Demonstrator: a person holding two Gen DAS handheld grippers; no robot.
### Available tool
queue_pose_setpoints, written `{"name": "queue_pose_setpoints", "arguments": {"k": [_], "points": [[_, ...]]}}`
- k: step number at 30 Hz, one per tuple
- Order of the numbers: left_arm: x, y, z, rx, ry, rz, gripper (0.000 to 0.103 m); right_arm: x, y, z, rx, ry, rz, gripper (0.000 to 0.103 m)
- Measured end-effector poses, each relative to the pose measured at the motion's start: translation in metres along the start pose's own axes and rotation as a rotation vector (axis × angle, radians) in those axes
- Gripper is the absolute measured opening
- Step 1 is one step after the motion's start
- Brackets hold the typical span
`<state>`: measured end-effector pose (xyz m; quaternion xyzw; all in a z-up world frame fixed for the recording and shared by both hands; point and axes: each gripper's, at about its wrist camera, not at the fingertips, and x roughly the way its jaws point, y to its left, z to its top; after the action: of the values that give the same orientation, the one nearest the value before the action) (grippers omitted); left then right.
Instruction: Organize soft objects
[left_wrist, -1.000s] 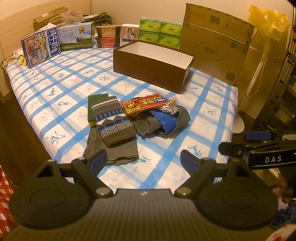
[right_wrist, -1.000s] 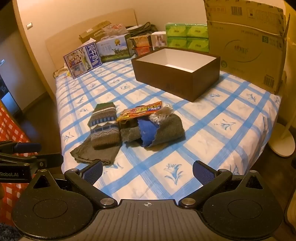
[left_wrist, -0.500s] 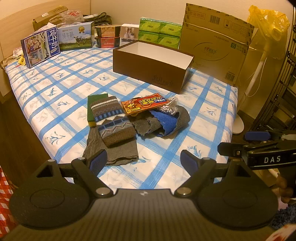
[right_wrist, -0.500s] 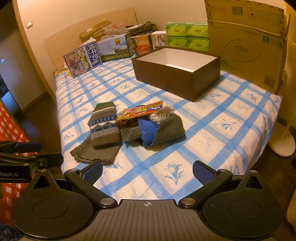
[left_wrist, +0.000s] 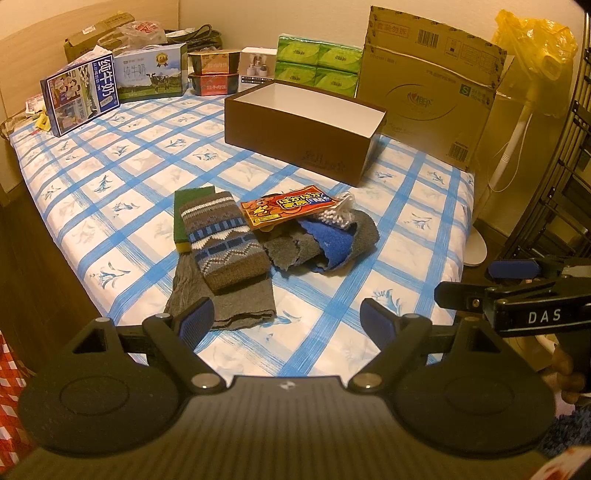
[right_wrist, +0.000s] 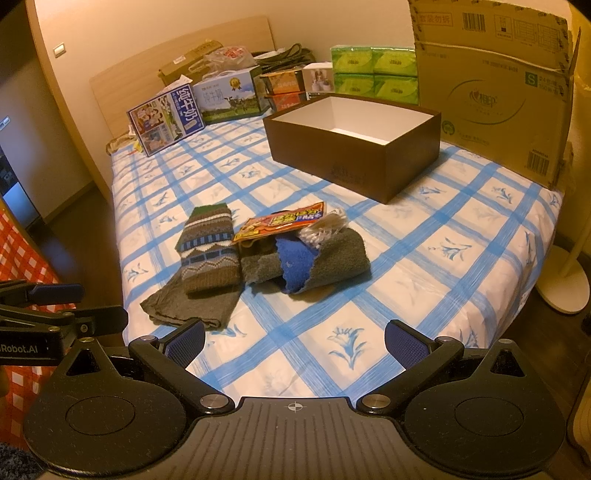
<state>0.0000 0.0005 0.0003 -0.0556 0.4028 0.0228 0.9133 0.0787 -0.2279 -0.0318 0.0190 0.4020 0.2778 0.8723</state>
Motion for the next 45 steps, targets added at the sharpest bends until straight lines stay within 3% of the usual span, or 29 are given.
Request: {"name": "queue_pose_setpoints", "arguments": {"k": [45], "points": [[0.013,0.003,-0.006,-0.009,0.021,0.004,0.085,0.013,-0.001,-0.006,0.002,0.013,0.004,0.103]]}}
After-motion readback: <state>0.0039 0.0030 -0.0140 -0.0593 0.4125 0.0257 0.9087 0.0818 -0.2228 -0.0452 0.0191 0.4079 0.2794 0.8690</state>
